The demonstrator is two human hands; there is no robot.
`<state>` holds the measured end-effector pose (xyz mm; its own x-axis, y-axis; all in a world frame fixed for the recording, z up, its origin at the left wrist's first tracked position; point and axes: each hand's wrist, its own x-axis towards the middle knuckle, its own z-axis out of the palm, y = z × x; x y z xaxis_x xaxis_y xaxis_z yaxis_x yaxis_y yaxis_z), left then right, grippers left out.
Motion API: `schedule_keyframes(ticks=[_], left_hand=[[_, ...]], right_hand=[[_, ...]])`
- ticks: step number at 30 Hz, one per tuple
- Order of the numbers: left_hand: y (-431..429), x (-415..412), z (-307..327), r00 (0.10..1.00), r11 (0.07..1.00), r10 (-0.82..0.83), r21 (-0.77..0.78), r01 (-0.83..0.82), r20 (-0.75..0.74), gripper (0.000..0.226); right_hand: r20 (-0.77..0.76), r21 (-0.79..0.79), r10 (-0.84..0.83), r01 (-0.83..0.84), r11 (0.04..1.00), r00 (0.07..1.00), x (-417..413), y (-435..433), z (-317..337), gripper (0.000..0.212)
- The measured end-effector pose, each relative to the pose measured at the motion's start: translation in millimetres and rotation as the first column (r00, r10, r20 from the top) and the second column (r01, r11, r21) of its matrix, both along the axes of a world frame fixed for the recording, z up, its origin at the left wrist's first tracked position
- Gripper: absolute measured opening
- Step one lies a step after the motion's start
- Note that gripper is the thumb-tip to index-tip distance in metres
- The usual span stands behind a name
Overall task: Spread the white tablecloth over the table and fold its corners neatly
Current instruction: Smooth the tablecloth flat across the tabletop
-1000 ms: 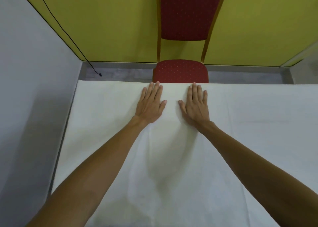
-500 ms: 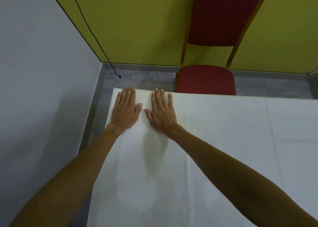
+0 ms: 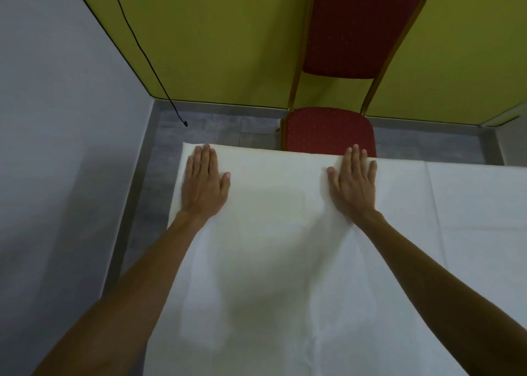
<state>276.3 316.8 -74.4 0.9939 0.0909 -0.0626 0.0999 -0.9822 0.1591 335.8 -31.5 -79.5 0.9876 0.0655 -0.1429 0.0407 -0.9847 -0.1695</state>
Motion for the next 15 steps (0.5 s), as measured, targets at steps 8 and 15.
schedule_keyframes(ticks=[8, 15], left_hand=[[-104.3, -4.9, 3.1, 0.998, 0.994, 0.028, -0.100, -0.033, -0.050, 0.070], [-51.5, -57.9, -5.2, 0.998, 0.998, -0.060, -0.029, 0.059, -0.030, 0.065]], right_hand=[[0.016, 0.048, 0.190, -0.191, 0.980, 0.982, -39.1, 86.6, 0.9, 0.072], [0.018, 0.049, 0.153, -0.154, 0.987, 0.988, -61.8, 30.7, 0.1, 0.074]])
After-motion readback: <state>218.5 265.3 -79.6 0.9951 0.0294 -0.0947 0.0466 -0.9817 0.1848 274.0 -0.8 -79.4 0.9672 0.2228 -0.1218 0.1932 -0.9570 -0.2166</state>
